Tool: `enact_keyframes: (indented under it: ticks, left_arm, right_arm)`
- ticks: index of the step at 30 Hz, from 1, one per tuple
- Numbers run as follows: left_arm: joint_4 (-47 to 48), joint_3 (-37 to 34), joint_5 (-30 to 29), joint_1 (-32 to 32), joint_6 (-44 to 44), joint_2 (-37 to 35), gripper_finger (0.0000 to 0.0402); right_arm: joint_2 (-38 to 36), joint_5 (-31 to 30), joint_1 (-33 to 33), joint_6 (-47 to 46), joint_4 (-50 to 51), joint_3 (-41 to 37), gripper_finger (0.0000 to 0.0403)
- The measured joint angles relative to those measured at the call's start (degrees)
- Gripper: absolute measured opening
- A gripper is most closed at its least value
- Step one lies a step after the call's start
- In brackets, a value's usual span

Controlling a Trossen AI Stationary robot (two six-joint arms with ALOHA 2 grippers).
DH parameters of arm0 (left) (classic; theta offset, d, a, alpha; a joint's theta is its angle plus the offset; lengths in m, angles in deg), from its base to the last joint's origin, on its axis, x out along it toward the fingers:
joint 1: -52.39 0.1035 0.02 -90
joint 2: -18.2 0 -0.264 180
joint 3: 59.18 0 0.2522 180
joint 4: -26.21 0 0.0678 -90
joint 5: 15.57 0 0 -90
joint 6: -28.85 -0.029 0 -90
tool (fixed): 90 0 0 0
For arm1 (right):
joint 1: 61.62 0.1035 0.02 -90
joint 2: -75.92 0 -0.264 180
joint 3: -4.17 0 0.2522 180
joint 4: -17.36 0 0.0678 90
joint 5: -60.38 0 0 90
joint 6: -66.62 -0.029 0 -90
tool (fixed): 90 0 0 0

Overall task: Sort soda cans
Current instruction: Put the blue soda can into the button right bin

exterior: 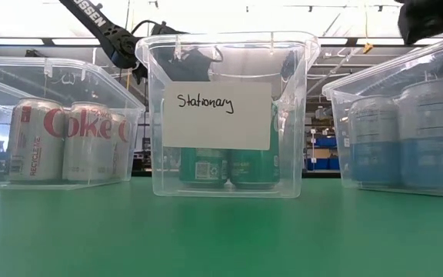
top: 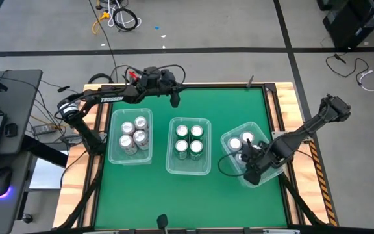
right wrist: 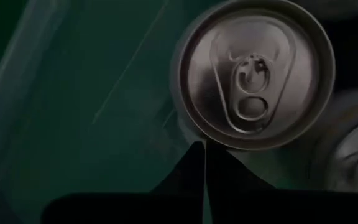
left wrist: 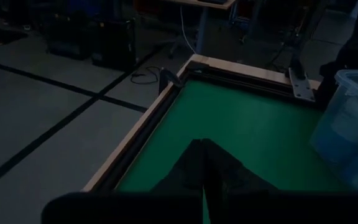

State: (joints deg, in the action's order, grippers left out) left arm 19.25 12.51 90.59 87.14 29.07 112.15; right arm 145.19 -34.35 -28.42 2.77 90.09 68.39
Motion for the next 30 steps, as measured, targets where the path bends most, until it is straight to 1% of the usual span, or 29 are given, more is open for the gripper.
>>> enact_keyframes:
  ticks: [5, 8, 13, 16, 18, 20, 24, 30]
  left_arm:
    - [2.2, 0.0, 0.0, 0.0, -1.6, -3.1, 0.0]
    - [5.0, 0.1, 0.0, 0.0, -2.8, -5.5, 0.0]
    - [20.0, 5.3, 0.0, 0.5, -2.8, -6.2, 0.0]
    - [23.7, 7.8, -0.5, 0.6, -4.1, -5.4, 0.0]
    - [24.4, 8.6, -1.0, 0.9, -4.8, -5.4, 0.0]
    - [24.6, 9.4, -1.0, 1.0, -4.8, -5.5, 0.0]
    - [28.5, 10.3, -1.2, 1.3, -5.8, -5.5, 0.0]
    - [30.3, 10.3, -1.2, 0.7, -7.5, -5.5, 0.0]
  right_arm:
    - [0.0, -0.6, -2.0, 1.4, -0.7, -0.6, 0.0002]
    - [0.0, -1.2, -2.9, 3.2, -3.1, -0.6, 0.0003]
    - [0.0, -1.7, -3.9, 6.9, -3.5, 1.8, 0.0002]
    - [0.0, -2.3, -4.7, 9.0, -3.3, 3.9, 0.0002]
    - [0.0, -2.6, -5.3, 9.8, -3.3, 5.0, 0.0003]
    - [0.0, -1.5, -5.6, 10.0, -3.3, 5.4, 0.0005]
    - [0.0, 2.3, -4.6, 9.4, -3.8, 4.7, 0.0002]
    - [0.0, 4.3, -2.5, 7.6, -4.5, 2.7, 0.0]
